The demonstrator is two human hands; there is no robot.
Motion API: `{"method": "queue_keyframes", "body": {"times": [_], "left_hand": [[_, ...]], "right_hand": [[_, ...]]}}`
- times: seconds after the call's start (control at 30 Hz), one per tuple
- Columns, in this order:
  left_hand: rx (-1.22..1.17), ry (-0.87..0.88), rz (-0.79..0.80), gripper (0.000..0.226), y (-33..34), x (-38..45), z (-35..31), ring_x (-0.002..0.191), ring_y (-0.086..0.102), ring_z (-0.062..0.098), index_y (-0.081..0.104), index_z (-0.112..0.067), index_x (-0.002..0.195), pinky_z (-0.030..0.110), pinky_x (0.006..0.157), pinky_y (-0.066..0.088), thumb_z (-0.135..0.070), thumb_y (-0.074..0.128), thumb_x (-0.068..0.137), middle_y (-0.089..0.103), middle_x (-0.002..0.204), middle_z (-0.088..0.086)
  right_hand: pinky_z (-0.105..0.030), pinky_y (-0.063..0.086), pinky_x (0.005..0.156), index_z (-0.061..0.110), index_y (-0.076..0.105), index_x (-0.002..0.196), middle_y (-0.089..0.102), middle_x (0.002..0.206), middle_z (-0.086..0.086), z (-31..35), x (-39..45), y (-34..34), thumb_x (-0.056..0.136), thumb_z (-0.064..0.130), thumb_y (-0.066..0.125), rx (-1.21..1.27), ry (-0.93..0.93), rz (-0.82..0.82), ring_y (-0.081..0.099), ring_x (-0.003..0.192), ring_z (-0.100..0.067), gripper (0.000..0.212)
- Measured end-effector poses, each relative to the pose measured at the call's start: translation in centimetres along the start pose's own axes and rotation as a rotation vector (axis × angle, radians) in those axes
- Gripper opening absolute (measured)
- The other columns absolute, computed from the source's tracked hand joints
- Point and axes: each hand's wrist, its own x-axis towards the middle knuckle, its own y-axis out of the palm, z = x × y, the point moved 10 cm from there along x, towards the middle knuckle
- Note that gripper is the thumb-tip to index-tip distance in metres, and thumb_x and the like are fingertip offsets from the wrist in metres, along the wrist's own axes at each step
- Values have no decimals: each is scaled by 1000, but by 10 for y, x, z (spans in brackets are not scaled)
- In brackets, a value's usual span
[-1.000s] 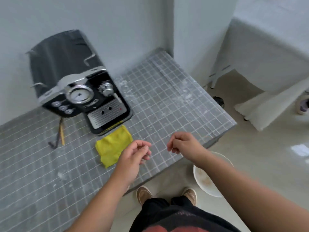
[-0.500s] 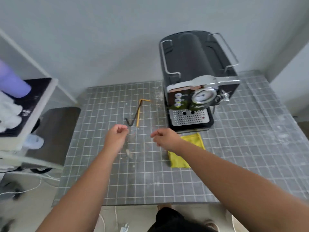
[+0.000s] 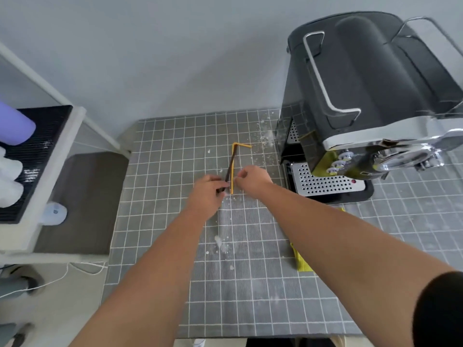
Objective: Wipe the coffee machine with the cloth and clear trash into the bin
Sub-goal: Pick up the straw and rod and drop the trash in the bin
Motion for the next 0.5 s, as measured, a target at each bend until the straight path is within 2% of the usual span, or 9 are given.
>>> {"method": "queue_keyframes", "body": {"times": [0.1,0.17,0.27,0.4,0.5], "left_hand": [[87,63,-19,28,-1,7,-10,103,63,19,71,-19,116,29,97,48,-13,60,90,64,121,1],[103,38,-55,27,-6,11,-10,93,65,20,71,-22,114,32,86,53,-19,58,92,68,109,0],[131,-44,-81,22,-12,12,-2,83,65,18,72,-27,107,32,72,55,-30,60,89,70,95,-3],[159,-190,-73,12,-18,7,17,83,66,19,69,-28,94,33,70,56,-35,64,86,72,84,-5],[102,-288,-57,8,-17,3,33,80,67,22,63,-27,87,36,72,57,-32,67,82,71,79,-3]], "right_hand": [[-30,53,60,10,68,89,70,83,-4,-1,11,0,90,30,54,-16,48,-53,60,66,-21,24],[-32,54,63,13,64,87,70,87,-7,1,16,3,89,36,58,-44,72,-53,63,71,-21,24],[-34,55,69,15,59,98,66,90,-5,4,18,7,86,42,62,-79,104,-50,65,81,-24,30],[-33,54,67,15,60,95,67,89,-5,5,19,7,86,33,63,-109,114,-72,65,80,-25,21],[-32,56,63,13,62,81,67,78,-6,4,18,5,82,29,64,-98,132,-101,65,69,-25,16]]}}
